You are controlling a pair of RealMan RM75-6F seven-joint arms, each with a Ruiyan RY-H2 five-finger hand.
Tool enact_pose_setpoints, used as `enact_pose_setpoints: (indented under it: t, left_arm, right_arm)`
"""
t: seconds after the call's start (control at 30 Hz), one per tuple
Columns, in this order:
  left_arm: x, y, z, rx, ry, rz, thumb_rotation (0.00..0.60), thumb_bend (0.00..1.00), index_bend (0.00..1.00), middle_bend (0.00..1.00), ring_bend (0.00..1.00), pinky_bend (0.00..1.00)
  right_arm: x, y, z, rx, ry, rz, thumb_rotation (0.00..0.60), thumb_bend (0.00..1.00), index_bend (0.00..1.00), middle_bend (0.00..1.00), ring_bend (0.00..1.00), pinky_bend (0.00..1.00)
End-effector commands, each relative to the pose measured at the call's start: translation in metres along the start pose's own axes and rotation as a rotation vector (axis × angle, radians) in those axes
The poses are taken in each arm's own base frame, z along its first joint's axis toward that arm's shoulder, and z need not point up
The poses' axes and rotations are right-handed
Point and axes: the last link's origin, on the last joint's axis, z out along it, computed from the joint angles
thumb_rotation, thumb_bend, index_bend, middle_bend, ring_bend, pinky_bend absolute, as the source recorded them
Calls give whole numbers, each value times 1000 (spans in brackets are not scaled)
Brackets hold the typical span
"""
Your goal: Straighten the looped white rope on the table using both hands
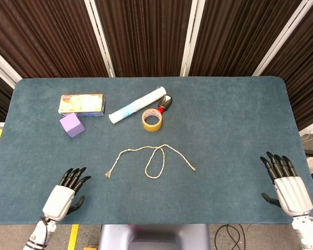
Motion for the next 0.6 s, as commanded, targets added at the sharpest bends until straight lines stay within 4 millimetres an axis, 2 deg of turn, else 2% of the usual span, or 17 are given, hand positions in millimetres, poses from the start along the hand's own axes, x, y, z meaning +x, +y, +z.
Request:
enact_pose_setpoints:
  t: [0.03, 0.37, 0.6]
  left_arm:
    - [-13, 7, 11, -7, -3, 25, 600, 435, 184, 0, 0, 45]
    - [-39, 18, 47, 1, -62, 51, 600, 411, 192, 0, 0, 45]
    - [-44, 25, 68, -1, -55, 55, 600, 402, 295, 0, 0, 53]
  right_arm:
    - [1, -2, 1, 9, -2, -3, 600, 214, 0, 0, 0, 0]
    - [-1, -15, 10, 29, -11, -17, 600, 214, 0, 0, 0, 0]
    - [-4, -18, 16, 25, -14, -30, 600, 214, 0, 0, 0, 0]
